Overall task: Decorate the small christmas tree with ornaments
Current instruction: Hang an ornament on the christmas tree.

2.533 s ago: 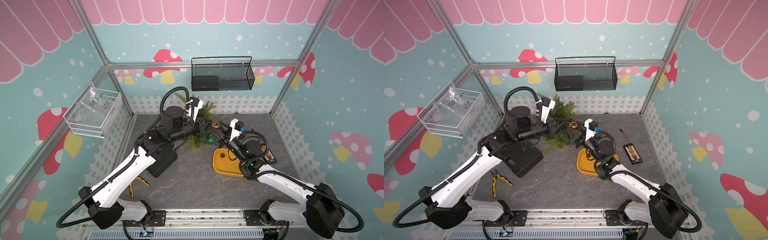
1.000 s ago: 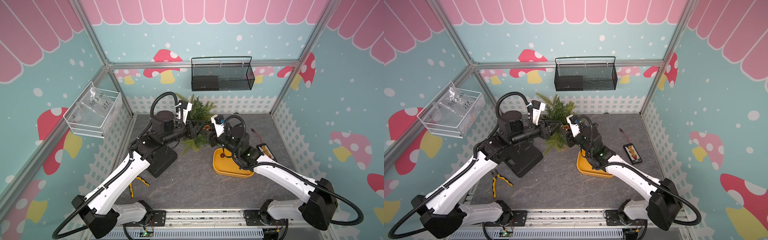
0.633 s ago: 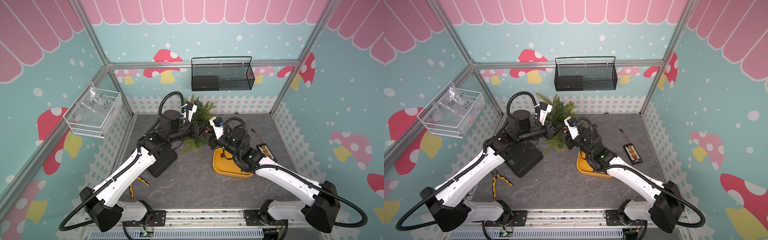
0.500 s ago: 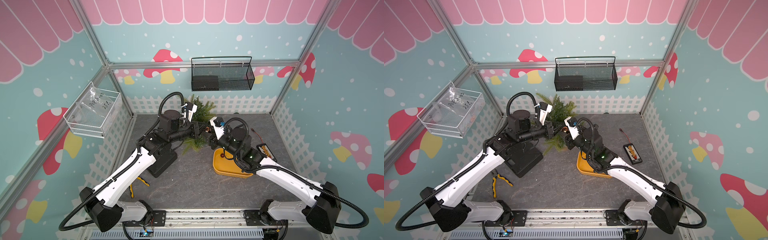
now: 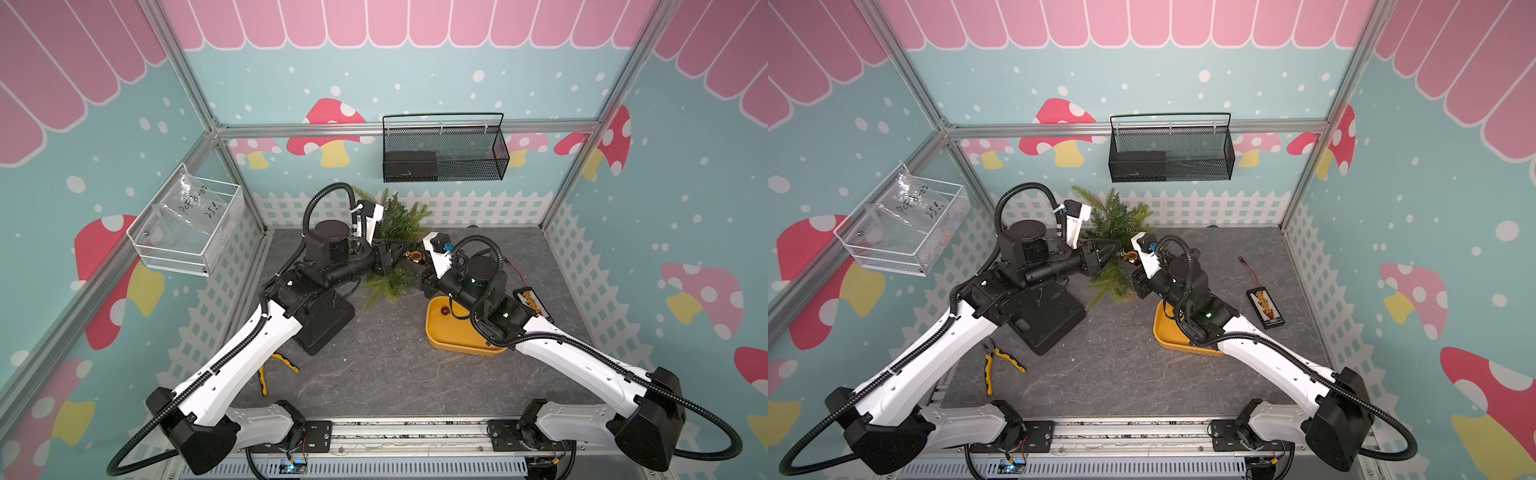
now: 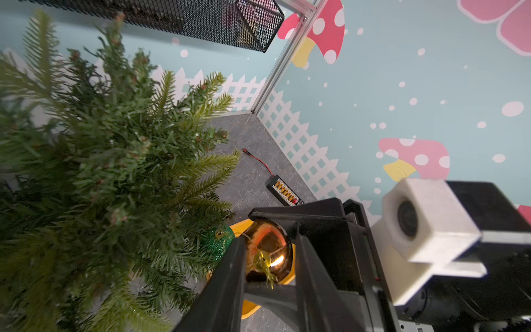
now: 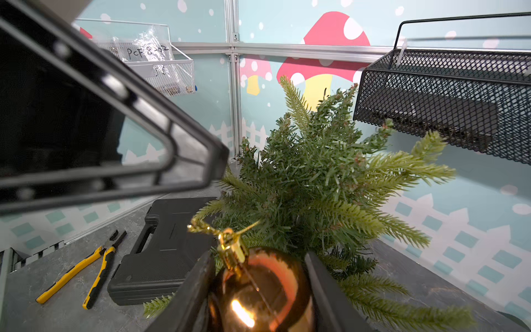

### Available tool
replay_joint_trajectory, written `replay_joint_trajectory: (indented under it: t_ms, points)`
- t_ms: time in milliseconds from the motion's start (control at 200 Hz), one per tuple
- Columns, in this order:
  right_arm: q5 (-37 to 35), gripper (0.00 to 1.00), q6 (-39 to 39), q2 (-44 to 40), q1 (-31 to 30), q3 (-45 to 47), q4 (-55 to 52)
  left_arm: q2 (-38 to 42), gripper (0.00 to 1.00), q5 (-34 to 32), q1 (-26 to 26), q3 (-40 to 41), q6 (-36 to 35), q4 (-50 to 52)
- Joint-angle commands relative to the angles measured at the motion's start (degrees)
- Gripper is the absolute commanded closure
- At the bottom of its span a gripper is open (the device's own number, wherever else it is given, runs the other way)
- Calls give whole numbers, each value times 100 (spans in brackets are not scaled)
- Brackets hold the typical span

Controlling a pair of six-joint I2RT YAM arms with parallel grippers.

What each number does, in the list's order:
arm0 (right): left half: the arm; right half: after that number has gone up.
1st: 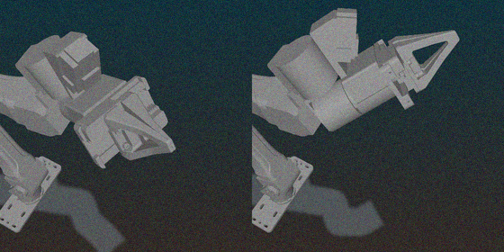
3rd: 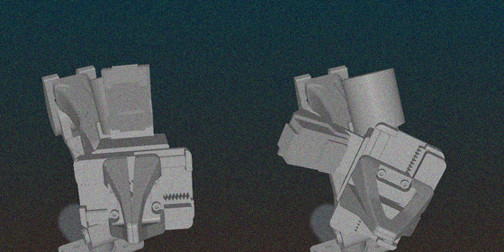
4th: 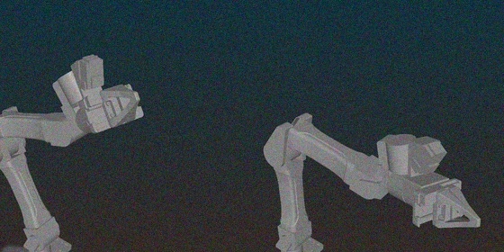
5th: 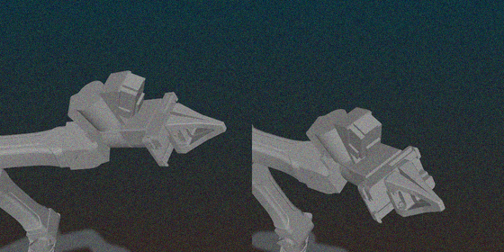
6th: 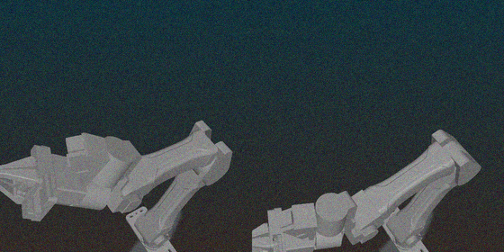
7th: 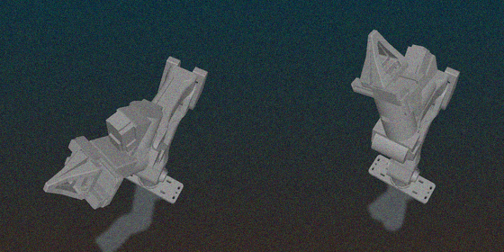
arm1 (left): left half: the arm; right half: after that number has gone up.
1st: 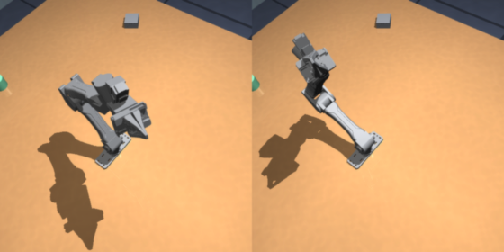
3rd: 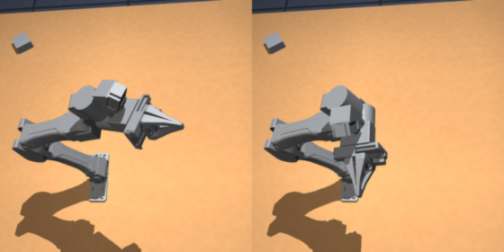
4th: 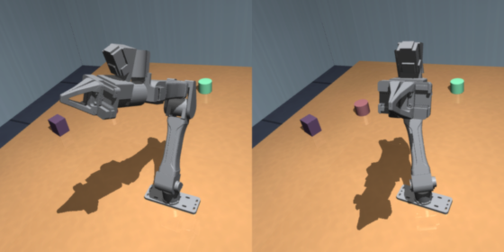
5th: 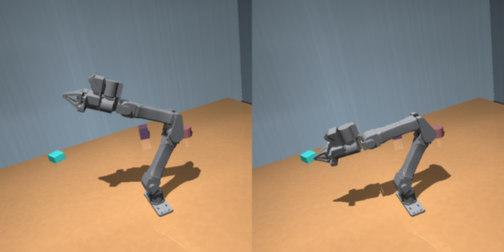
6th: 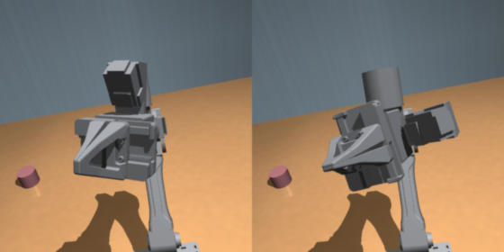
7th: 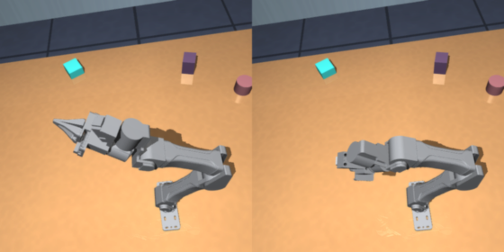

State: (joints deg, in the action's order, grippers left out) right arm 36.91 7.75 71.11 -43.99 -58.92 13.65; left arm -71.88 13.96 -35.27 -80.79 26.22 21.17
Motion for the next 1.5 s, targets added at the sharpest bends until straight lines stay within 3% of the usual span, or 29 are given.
replay_joint_trajectory:
  t_ms: [0,275,570,851,1186,1496]
  points:
    - [-43,51,-148,-136,-40,3,104,275,64,-274,74,174,-57,11]
    - [52,51,-526,-98,-15,-269,-301,772,57,-268,442,931,294,-373]
    - [695,50,-716,-91,50,-563,-271,794,49,773,959,1396,1071,-1318]
    - [720,50,-706,67,403,-874,-220,1024,48,931,1354,1690,1385,-1603]
    - [2199,49,128,325,1376,-1077,553,982,48,1121,1416,1792,1365,-1685]
    - [3161,49,964,663,1698,-1109,1574,879,49,1255,1514,1838,1393,-1800]
